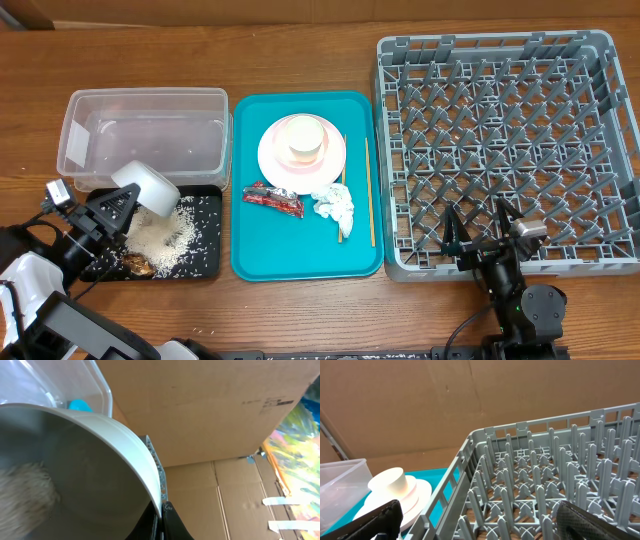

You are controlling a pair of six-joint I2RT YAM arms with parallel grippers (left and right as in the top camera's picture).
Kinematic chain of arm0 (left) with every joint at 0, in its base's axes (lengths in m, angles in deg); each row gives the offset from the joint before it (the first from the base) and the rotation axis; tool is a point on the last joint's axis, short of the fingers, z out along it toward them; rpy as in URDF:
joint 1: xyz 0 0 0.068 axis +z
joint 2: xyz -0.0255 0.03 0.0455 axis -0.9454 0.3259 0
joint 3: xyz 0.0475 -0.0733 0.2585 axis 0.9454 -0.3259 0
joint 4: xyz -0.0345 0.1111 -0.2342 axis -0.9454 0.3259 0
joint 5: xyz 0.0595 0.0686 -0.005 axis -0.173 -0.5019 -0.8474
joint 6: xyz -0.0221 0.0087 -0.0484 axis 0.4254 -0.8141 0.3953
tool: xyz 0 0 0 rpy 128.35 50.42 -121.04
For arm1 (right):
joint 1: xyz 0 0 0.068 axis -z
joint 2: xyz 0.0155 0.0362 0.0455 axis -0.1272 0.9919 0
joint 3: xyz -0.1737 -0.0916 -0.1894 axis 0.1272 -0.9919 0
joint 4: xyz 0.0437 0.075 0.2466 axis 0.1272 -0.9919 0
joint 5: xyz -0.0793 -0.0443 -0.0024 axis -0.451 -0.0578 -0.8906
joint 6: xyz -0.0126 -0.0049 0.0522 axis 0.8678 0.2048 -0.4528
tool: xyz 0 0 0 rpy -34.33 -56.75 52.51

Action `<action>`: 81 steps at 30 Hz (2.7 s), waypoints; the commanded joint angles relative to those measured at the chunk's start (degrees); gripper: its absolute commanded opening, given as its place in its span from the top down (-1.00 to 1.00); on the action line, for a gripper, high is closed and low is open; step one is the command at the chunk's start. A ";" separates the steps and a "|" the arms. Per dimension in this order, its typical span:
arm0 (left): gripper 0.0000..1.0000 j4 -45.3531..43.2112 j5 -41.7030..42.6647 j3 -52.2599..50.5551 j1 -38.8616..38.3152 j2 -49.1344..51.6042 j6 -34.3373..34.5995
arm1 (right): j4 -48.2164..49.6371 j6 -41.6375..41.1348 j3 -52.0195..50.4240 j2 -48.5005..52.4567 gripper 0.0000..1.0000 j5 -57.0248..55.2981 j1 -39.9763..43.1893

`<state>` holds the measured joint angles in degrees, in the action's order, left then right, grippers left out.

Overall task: Sort waste into correct bins and load items into the dishwasher
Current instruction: 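Tilt the bowl with left gripper to dump rice onto black tray, then return the bowl to teal tray and reach for red wrapper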

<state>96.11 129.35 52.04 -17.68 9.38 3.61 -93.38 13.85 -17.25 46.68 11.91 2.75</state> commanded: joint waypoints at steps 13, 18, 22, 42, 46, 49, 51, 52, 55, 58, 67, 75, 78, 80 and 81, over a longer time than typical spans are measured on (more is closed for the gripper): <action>0.92 3.06 3.17 -0.20 0.59 0.24 -1.42 | 0.26 0.17 -0.59 -0.68 -1.00 -0.57 -0.26; 0.92 4.00 3.17 -0.20 0.59 0.22 -1.20 | 0.26 0.17 -0.59 -0.68 -1.00 -0.55 -0.26; 0.92 4.46 3.15 -0.20 0.59 0.24 -1.42 | 0.26 0.17 -0.59 -0.68 -1.00 -0.57 -0.26; 0.92 13.09 -16.22 2.25 -9.81 -11.06 3.76 | 0.26 0.17 -0.59 -0.68 -1.00 -0.57 -0.26; 0.92 12.85 -23.58 3.61 -16.46 -15.26 8.13 | 0.26 0.17 -0.59 -0.68 -1.00 -0.57 -0.26; 0.92 11.30 -32.61 3.65 -24.68 -18.82 13.94 | 0.28 0.17 -0.59 -0.68 -1.00 -0.55 -0.26; 0.92 10.62 -37.59 3.65 -29.46 -19.96 16.65 | 0.28 0.17 -0.59 -0.68 -1.00 -0.55 -0.26; 0.92 9.86 -41.64 3.65 -34.56 -20.48 19.30 | 0.28 0.17 -0.59 -0.68 -1.00 -0.57 -0.26; 0.92 8.39 -47.58 3.65 -43.30 -20.50 22.99 | 0.26 0.17 -0.59 -0.68 -1.00 -0.55 -0.26; 0.92 7.21 -56.52 3.65 -53.20 -20.44 27.87 | 0.28 0.17 -0.59 -0.68 -1.00 -0.57 -0.26; 0.92 3.56 -77.40 3.63 -77.33 -16.35 40.19 | 0.26 0.17 -0.59 -0.68 -1.00 -0.57 -0.26; 0.92 -0.20 -82.82 3.65 -87.91 -7.56 42.91 | 0.28 0.17 -0.59 -0.68 -1.00 -0.55 -0.26; 0.92 0.00 -83.14 3.63 -88.61 -5.27 42.91 | 0.26 0.17 -0.59 -0.68 -1.00 -0.57 -0.26; 0.83 0.17 -82.97 3.65 -88.61 -4.66 42.91 | 0.26 0.17 -0.59 -0.68 -1.00 -0.57 -0.26; 0.69 0.31 -82.97 3.65 -88.61 -4.61 42.88 | 0.26 0.17 -0.59 -0.68 -1.00 -0.57 -0.26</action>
<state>96.15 48.46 54.44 -106.05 4.18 45.25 -93.36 13.83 -17.25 46.68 11.91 2.75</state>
